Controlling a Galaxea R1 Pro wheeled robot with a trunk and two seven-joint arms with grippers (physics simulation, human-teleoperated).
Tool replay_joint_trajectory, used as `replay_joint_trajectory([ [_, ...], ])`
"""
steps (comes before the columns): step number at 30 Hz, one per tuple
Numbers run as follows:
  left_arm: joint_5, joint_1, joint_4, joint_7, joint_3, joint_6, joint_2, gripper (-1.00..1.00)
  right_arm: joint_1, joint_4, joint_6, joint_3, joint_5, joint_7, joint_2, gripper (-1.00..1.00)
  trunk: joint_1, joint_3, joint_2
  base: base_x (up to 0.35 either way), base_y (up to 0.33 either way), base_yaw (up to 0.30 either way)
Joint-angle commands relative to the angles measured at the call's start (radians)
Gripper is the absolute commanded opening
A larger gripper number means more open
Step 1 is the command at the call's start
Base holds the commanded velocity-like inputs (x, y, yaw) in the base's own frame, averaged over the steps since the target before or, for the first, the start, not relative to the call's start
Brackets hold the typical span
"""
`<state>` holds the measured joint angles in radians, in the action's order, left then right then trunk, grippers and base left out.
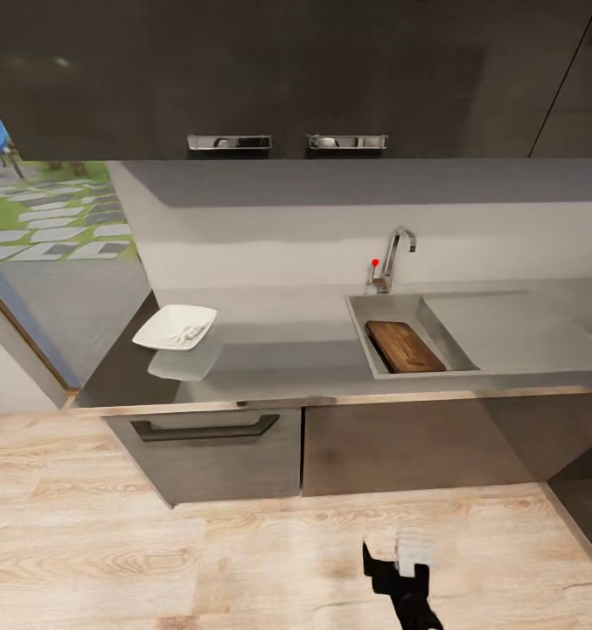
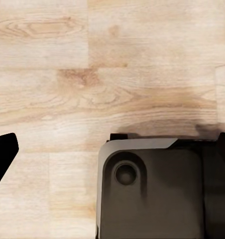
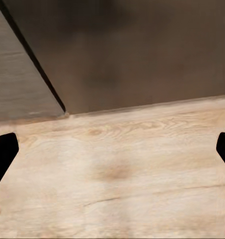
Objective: In the kitchen, take the Vidalia onion out of the sink, dice it on the chopping board with the paring knife, put the diced onion into the bowl on the countertop, then place both the paring knife and the chopping board into the sink.
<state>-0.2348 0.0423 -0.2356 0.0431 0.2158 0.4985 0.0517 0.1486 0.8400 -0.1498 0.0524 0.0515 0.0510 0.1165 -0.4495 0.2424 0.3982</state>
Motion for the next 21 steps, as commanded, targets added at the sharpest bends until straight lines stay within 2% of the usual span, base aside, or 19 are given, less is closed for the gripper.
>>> replay_joint_trajectory([
  [1,-0.006,0.001,-0.001,0.005,0.008,0.003,0.001,1.00,0.001,-0.056,-0.022,0.001,0.008,0.001,-0.001,1.00,0.000,0.002,0.002,0.000,0.000,0.000],
  [3,-0.006,0.001,-0.003,0.005,0.008,0.004,0.002,1.00,0.001,-0.133,-0.065,0.000,0.010,0.000,-0.006,1.00,0.000,0.002,0.002,0.000,0.000,0.000],
  [6,-0.006,0.001,-0.012,0.003,0.008,0.005,0.005,1.00,0.001,-0.267,-0.185,0.000,0.013,0.000,-0.010,1.00,0.000,0.002,0.002,0.000,0.000,0.000],
  [7,-0.007,0.001,-0.031,0.003,0.008,0.006,0.021,1.00,0.001,-0.377,-0.292,0.001,0.014,0.000,-0.023,1.00,0.000,0.002,0.002,0.000,0.000,0.000],
  [13,-0.013,0.001,-0.032,0.004,0.008,0.007,0.038,1.00,0.000,-0.386,-0.300,0.001,0.013,0.001,-0.027,1.00,0.000,-0.005,0.002,0.000,0.000,0.000],
  [21,-0.041,0.001,-0.030,0.004,0.008,0.006,0.040,1.00,0.000,-0.385,-0.300,0.003,0.013,0.001,-0.028,1.00,0.000,-0.018,0.002,0.000,0.000,0.000],
])
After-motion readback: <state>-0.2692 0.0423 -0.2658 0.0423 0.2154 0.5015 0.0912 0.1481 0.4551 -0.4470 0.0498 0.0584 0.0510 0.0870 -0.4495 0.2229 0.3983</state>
